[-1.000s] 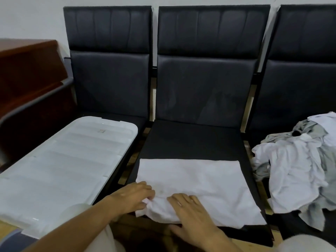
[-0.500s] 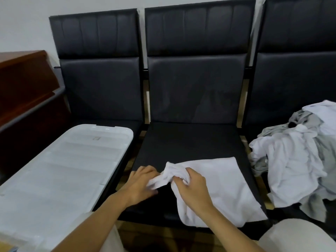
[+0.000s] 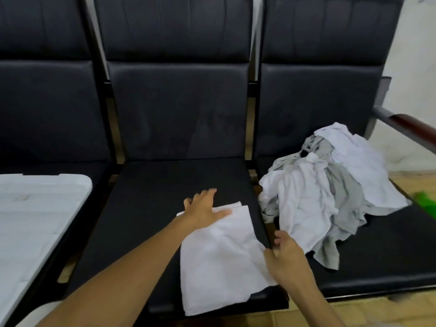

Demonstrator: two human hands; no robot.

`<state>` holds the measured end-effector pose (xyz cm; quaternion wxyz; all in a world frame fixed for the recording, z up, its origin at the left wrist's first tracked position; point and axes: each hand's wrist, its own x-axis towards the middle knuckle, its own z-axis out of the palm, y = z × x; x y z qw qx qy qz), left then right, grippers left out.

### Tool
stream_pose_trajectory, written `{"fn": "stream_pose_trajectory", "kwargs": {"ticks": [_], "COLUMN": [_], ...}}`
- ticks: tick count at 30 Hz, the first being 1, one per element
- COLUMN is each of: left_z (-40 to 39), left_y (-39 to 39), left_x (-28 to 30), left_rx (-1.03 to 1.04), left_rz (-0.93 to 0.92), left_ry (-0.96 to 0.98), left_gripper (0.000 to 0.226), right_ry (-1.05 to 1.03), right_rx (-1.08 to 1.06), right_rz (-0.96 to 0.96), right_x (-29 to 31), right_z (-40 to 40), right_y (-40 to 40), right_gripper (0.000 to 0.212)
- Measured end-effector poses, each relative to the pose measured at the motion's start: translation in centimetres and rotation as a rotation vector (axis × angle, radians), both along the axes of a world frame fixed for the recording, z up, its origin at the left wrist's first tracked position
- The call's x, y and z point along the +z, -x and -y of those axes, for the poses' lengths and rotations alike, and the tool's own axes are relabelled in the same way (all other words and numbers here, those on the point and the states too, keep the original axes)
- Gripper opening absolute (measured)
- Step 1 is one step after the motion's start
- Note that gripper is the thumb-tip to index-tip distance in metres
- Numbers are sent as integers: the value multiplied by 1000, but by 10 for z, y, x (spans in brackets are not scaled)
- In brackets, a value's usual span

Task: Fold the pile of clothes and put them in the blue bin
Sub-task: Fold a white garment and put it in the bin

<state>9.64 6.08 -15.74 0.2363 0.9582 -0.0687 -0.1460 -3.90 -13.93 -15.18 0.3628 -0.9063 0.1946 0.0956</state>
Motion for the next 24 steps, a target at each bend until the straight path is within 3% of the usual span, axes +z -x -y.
{"fn": "stream_pose_trajectory", "kwargs": {"ticks": [3, 6, 9, 13, 15, 19, 21, 24], "left_z": [16, 19, -7, -83, -135, -239, -285, -336], "left_y": [-12, -14, -8, 31, 67, 180, 250, 358], "left_x": [-21, -26, -6, 44, 77, 125, 136, 140], "left_rx": [-129, -119, -109, -8, 106, 344, 492, 712], "left_rz": [-133, -218, -253, -148, -58, 221, 327, 444], "left_ry": [-146, -89, 14, 379, 514, 476, 483, 544], "left_gripper": [85, 68, 58, 35, 36, 41, 36, 32], "right_ry": [-23, 58, 30, 81, 11, -21, -61, -249], "right_rx": [69, 146, 185, 266, 344, 723, 905, 1179], "right_rz": [-63, -169, -142, 107, 234, 451, 535, 463], "right_x": [-17, -28, -26, 12, 45, 104, 125, 147], "right_z": [-5, -25, -45, -79, -109, -184, -235, -325], "right_y": [-4, -14, -25, -32, -30, -1, 16, 48], "right_gripper": [46, 56, 34, 23, 24, 10, 16, 21]}}
